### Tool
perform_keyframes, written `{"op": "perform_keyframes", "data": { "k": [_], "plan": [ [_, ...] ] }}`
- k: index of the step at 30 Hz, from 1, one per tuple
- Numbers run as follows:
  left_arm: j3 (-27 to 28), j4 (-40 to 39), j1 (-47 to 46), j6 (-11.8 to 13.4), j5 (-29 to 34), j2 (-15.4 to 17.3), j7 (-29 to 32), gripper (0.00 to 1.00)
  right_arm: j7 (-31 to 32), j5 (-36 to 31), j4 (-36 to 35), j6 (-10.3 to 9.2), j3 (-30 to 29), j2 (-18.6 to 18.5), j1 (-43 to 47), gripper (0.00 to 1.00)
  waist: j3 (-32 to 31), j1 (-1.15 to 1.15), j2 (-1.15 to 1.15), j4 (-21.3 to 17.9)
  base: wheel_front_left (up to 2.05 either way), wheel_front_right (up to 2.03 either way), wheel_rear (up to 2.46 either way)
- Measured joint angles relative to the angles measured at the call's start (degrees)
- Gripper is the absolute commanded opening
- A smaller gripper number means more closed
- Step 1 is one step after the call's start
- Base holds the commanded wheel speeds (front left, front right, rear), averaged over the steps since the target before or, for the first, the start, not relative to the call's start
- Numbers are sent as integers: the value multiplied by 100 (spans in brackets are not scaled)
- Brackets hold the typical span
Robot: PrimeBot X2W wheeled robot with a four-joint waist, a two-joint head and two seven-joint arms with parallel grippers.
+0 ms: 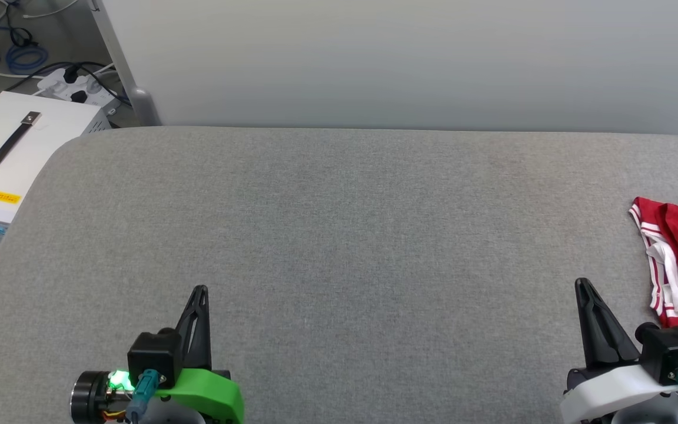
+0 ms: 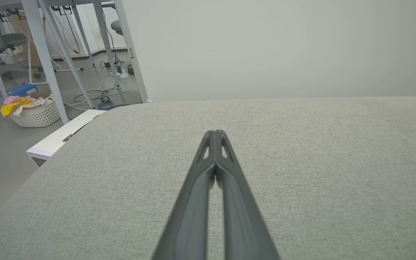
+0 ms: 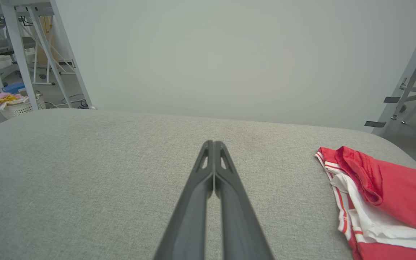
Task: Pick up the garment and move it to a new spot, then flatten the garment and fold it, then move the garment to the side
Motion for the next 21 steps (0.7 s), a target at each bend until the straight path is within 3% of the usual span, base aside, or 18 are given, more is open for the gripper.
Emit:
{"op": "perform_keyframes", "data": {
  "k": [21],
  "plan": [
    [86, -60, -58, -8, 43, -24, 230, 0, 252, -107, 54, 0, 34, 22, -120, 0, -17, 0, 0, -77, 0, 0, 0]
  ]
}}
